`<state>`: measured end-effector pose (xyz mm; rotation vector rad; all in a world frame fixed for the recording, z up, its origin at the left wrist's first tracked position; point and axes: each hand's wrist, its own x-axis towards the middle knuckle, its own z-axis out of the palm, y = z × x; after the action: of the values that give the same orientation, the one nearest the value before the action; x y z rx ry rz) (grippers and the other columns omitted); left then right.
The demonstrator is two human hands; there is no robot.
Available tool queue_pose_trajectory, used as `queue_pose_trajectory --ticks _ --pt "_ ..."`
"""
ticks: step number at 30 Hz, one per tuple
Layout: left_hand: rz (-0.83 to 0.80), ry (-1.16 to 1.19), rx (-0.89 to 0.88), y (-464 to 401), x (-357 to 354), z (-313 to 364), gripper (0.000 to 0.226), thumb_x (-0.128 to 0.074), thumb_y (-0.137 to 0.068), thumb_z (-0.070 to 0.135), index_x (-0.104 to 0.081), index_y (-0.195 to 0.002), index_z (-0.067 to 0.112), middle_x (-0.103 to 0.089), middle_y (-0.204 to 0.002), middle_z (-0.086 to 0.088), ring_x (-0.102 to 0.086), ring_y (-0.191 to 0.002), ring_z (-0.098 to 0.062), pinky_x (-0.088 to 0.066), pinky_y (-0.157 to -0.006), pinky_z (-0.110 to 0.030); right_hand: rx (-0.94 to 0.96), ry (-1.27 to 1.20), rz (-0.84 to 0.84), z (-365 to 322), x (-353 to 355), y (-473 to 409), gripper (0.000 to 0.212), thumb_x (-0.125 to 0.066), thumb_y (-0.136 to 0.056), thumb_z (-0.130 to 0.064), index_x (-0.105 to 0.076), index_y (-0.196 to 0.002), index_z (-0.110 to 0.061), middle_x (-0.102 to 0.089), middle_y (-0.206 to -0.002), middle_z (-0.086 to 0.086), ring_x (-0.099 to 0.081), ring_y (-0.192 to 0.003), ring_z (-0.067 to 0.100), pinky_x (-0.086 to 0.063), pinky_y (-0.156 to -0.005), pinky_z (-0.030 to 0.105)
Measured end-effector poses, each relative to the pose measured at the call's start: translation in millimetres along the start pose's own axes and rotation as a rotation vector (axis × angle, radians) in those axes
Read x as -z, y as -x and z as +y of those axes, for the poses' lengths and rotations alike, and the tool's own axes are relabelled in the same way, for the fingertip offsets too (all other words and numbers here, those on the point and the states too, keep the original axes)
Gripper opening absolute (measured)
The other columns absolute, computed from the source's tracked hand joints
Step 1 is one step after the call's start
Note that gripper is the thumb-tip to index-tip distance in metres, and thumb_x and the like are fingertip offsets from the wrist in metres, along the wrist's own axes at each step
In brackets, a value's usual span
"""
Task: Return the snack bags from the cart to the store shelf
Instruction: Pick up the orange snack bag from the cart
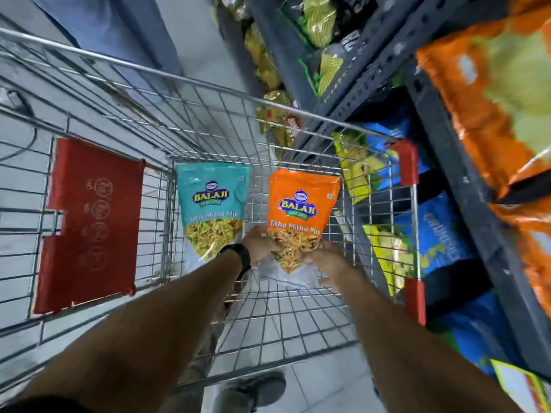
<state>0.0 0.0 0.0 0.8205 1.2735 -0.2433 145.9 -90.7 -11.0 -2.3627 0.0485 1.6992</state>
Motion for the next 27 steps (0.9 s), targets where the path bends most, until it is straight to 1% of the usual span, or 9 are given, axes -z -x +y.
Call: queue_pose_trajectory --ticks 4,7,10,14,16,18,20,22,27 --pt "0.016 -0.113 -0.024 -26.8 -1.0 -19.2 0.065 -0.069 -0.091 0.004 -0.038 -0.148 0.012 -0.057 -0.144 -0.008 -0.059 -0.128 -0.03 -0.05 -0.09 -0.029 -0.021 -0.018 0.033 0.0 -7.4 -16.5 0.07 -0.086 -0.076 -0.008 -0.048 -0.134 -0.011 -0.063 -0.131 0.014 -0.058 -0.123 0.036 -0.049 -0.104 0.056" --pt "0.053 -0.093 -0.024 -39.2 -0.7 -30.9 0.057 -0.065 -0.091 -0.004 -0.043 -0.142 0.01 -0.063 -0.134 -0.011 -0.065 -0.116 -0.031 -0.052 -0.071 -0.026 -0.012 0.019 0.034 0.5 -10.1 -20.1 0.067 -0.086 -0.077 -0.009 -0.047 -0.132 -0.011 -0.064 -0.119 0.015 -0.062 -0.103 0.032 -0.054 -0.098 0.054" --pt "0.059 -0.136 -0.095 -24.6 2.7 -25.6 0.051 -0.067 -0.088 -0.002 -0.05 -0.135 0.006 -0.064 -0.133 -0.014 -0.065 -0.115 -0.029 -0.055 -0.096 -0.037 0.037 -0.024 0.008 2.5 -11.3 -7.0 0.055 -0.08 -0.083 -0.007 -0.053 -0.131 -0.01 -0.069 -0.121 0.018 -0.065 -0.087 0.025 -0.058 -0.079 0.046" --pt "0.09 -0.218 -0.176 35.4 12.0 -11.2 0.066 -0.066 -0.091 0.008 -0.039 -0.151 0.002 -0.053 -0.147 -0.02 -0.057 -0.131 -0.036 -0.048 -0.104 -0.038 0.148 -0.003 0.025 8.4 -4.8 39.0 0.056 -0.084 -0.08 -0.018 -0.052 -0.126 -0.016 -0.067 -0.126 0.014 -0.066 -0.113 0.033 -0.057 -0.098 0.057" --pt "0.108 -0.216 -0.253 72.4 16.0 -3.5 0.062 -0.065 -0.092 0.009 -0.041 -0.149 0.002 -0.055 -0.143 -0.018 -0.061 -0.119 -0.03 -0.049 -0.103 -0.04 0.242 -0.084 0.023 7.4 -0.3 81.4 0.046 -0.083 -0.076 -0.015 -0.056 -0.112 -0.021 -0.07 -0.116 0.011 -0.069 -0.103 0.029 -0.06 -0.091 0.054" --pt "0.054 -0.169 -0.366 119.1 16.9 2.6 0.056 -0.071 -0.088 0.01 -0.052 -0.141 0.008 -0.063 -0.122 -0.003 -0.066 -0.095 -0.019 -0.056 -0.085 -0.032 0.382 -0.166 0.044 10.4 6.4 132.2 0.029 -0.077 -0.081 -0.005 -0.055 -0.095 -0.016 -0.068 -0.096 0.009 -0.066 -0.082 0.022 -0.056 -0.068 0.033" --pt "-0.002 -0.028 -0.478 163.8 12.9 8.2 0.036 -0.083 -0.075 0.018 -0.071 -0.109 0.023 -0.073 -0.092 0.016 -0.067 -0.072 0.0 -0.053 -0.067 -0.018 0.571 -0.176 0.062 17.1 16.4 179.9 0.03 -0.078 -0.077 -0.008 -0.057 -0.097 -0.018 -0.069 -0.093 0.006 -0.066 -0.083 0.024 -0.048 -0.059 0.027" --pt "0.026 0.023 -0.627 213.4 2.7 12.9 0.031 -0.079 -0.072 0.01 -0.065 -0.095 0.025 -0.077 -0.079 0.019 -0.069 -0.072 0.005 -0.055 -0.071 -0.018 0.744 -0.238 0.066 26.6 30.3 230.4 0.039 -0.078 -0.072 -0.005 -0.06 -0.101 -0.022 -0.071 -0.099 0.003 -0.065 -0.096 0.025 -0.054 -0.075 0.033" --pt "-0.004 0.058 -0.948 362.4 -44.9 43.6 0.056 -0.082 -0.075 0.013 -0.057 -0.121 0.035 -0.075 -0.111 0.006 -0.072 -0.103 -0.017 -0.058 -0.081 -0.029 1.063 -0.371 0.193 60.6 85.8 367.9 0.051 -0.075 -0.081 0.001 -0.061 -0.119 -0.029 -0.074 -0.113 -0.007 -0.069 -0.109 0.021 -0.053 -0.092 0.036"
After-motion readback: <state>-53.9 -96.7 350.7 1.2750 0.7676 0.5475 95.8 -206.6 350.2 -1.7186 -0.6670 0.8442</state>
